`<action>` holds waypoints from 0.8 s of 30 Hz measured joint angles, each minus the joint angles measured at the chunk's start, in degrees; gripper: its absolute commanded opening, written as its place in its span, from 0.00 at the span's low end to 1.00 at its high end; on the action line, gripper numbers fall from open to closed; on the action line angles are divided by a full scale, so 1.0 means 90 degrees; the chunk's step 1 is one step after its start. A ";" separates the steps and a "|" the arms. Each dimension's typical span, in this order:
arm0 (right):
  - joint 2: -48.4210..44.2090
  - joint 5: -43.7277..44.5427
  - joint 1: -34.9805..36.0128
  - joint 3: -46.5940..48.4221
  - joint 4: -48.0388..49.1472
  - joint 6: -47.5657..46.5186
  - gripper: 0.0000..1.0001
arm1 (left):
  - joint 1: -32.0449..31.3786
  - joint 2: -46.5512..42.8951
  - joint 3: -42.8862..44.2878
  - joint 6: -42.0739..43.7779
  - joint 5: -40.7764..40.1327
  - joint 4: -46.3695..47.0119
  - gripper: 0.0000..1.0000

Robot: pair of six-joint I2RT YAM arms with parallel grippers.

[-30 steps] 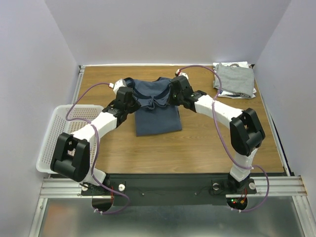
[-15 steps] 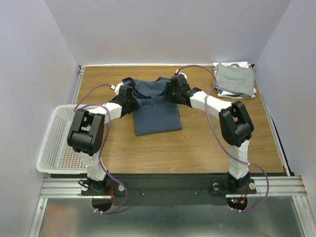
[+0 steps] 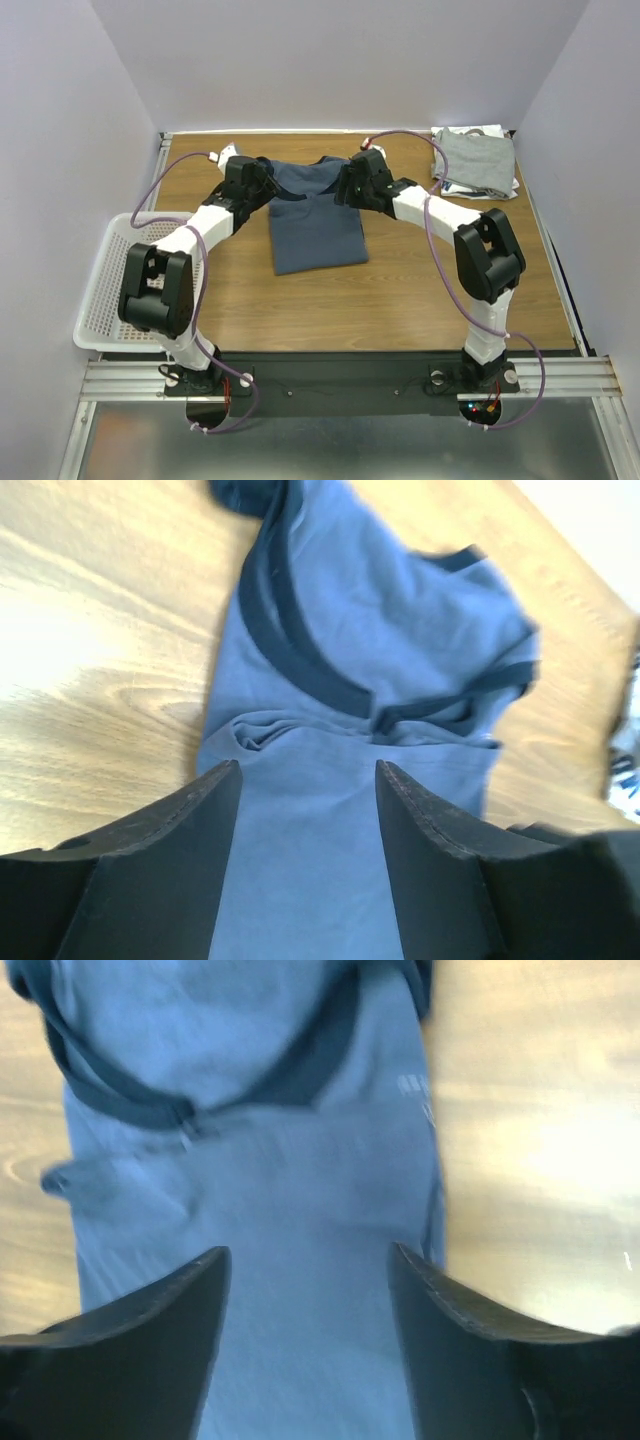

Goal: Fold and stack the tank tops
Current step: Fold the tank top

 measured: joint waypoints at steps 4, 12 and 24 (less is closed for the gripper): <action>-0.0316 -0.0017 0.0034 -0.0474 -0.0036 0.0005 0.61 | -0.0053 -0.0488 -0.0272 -0.0143 -0.0061 0.0010 0.31; 0.0063 -0.0036 0.0134 -0.0270 -0.0058 -0.0138 0.61 | -0.0425 0.0192 -0.0566 -0.0306 0.0131 0.0085 0.24; 0.0578 -0.0107 0.0168 -0.0474 0.0192 -0.0165 0.61 | -0.0913 0.1316 -0.0296 -0.0797 0.0311 0.0483 0.31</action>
